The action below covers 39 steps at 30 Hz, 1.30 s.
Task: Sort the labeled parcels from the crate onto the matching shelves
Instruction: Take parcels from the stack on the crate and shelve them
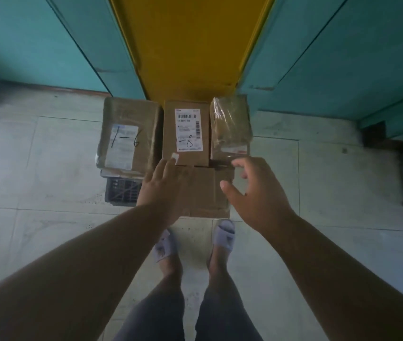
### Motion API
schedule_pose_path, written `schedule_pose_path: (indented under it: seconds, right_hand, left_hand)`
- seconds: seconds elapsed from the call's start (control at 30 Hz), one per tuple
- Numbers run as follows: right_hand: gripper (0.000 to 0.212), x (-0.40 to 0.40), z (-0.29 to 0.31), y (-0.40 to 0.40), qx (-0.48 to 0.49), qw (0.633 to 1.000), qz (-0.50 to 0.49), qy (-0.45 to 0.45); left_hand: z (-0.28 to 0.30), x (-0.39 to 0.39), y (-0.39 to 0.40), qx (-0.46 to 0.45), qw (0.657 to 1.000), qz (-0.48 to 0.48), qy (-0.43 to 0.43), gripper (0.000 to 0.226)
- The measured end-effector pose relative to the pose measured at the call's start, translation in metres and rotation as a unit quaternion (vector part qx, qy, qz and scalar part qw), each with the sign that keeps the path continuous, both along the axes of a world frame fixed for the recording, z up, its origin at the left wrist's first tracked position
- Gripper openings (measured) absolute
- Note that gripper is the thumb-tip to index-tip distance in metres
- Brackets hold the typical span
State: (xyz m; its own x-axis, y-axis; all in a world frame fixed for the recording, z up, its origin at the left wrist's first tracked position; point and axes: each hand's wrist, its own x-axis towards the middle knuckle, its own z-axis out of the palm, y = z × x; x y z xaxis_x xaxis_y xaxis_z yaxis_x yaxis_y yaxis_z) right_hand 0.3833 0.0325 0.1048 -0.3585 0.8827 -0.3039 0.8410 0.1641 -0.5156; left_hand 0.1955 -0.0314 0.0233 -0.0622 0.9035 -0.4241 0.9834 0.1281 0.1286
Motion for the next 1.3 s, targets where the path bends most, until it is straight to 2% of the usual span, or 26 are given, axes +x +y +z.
schedule_pose_path:
  seconds: [0.1, 0.17, 0.23, 0.27, 0.3, 0.33, 0.4, 0.47, 0.5, 0.53, 0.6, 0.67, 0.77, 0.87, 0.97, 1.07, 1.13, 1.2, 1.27, 1.3]
  right_hand:
    - [0.048, 0.001, -0.012, 0.002, -0.032, 0.999, -0.001, 0.021]
    - [0.046, -0.001, -0.011, 0.004, -0.050, 0.998, -0.004, 0.040]
    - [0.040, -0.002, -0.004, 0.007, -0.047, 0.996, -0.012, 0.069]
    - [0.036, -0.003, 0.002, 0.009, -0.042, 0.995, -0.016, 0.085]
    - [0.033, -0.006, 0.009, 0.011, -0.042, 0.994, -0.020, 0.100]
    - [0.033, -0.009, 0.016, 0.012, -0.044, 0.992, -0.022, 0.114]
    - [0.040, -0.015, 0.030, 0.015, -0.056, 0.990, -0.014, 0.132]
    - [0.045, -0.022, 0.041, 0.017, -0.104, 0.981, 0.002, 0.164]
    - [0.043, -0.026, 0.046, 0.017, -0.149, 0.970, 0.006, 0.192]
    - [0.041, -0.030, 0.049, 0.016, -0.194, 0.956, 0.004, 0.220]
    - [0.036, -0.035, 0.050, 0.015, -0.264, 0.928, -0.017, 0.264]
    - [0.029, -0.039, 0.047, 0.015, -0.282, 0.914, -0.042, 0.287]
    - [0.024, -0.043, 0.041, 0.020, -0.251, 0.924, -0.051, 0.283]
    - [0.024, -0.049, 0.036, 0.023, -0.218, 0.940, -0.055, 0.257]
    - [0.023, -0.058, 0.033, 0.026, -0.199, 0.936, -0.118, 0.266]
    - [0.028, -0.065, 0.030, 0.024, -0.211, 0.920, -0.182, 0.275]
    - [0.033, -0.065, 0.029, 0.019, -0.237, 0.924, -0.169, 0.249]
    - [0.042, -0.062, 0.033, 0.020, -0.259, 0.939, -0.114, 0.196]
    - [0.047, -0.060, 0.041, 0.035, -0.259, 0.951, -0.054, 0.162]
    - [0.052, -0.060, 0.046, 0.045, -0.272, 0.946, -0.033, 0.175]
  left_hand:
    - [-0.013, -0.004, 0.003, 0.023, 0.998, -0.047, 0.022, 0.098]
    - [-0.009, -0.010, 0.001, 0.027, 0.999, -0.038, -0.001, 0.100]
    - [0.010, -0.013, -0.002, 0.012, 0.992, 0.066, -0.111, 0.100]
    - [0.021, -0.015, -0.005, -0.001, 0.967, 0.160, -0.198, 0.095]
    - [0.035, -0.018, -0.009, -0.019, 0.917, 0.261, -0.301, 0.084]
    - [0.049, -0.020, -0.014, -0.037, 0.843, 0.348, -0.408, 0.072]
    - [0.072, -0.025, -0.023, -0.047, 0.660, 0.482, -0.574, 0.050]
    - [0.090, -0.030, -0.036, -0.077, 0.479, 0.544, -0.684, 0.044]
    - [0.096, -0.031, -0.042, -0.095, 0.432, 0.543, -0.714, 0.045]
    - [0.100, -0.031, -0.048, -0.110, 0.412, 0.539, -0.727, 0.046]
    - [0.099, -0.030, -0.055, -0.126, 0.413, 0.545, -0.719, 0.050]
    - [0.099, -0.025, -0.056, -0.112, 0.438, 0.549, -0.703, 0.047]
    - [0.100, -0.019, -0.054, -0.055, 0.471, 0.591, -0.652, 0.034]
    - [0.095, -0.018, -0.052, 0.002, 0.529, 0.587, -0.613, 0.034]
    - [0.101, -0.016, -0.050, 0.022, 0.518, 0.564, -0.643, 0.045]
    - [0.105, -0.015, -0.044, 0.027, 0.531, 0.524, -0.665, 0.056]
    - [0.108, -0.016, -0.039, 0.033, 0.520, 0.542, -0.659, 0.060]
    - [0.112, -0.024, -0.036, 0.052, 0.515, 0.562, -0.645, 0.054]
    - [0.118, -0.035, -0.036, 0.053, 0.539, 0.541, -0.644, 0.047]
    - [0.122, -0.039, -0.035, 0.047, 0.554, 0.521, -0.648, 0.049]
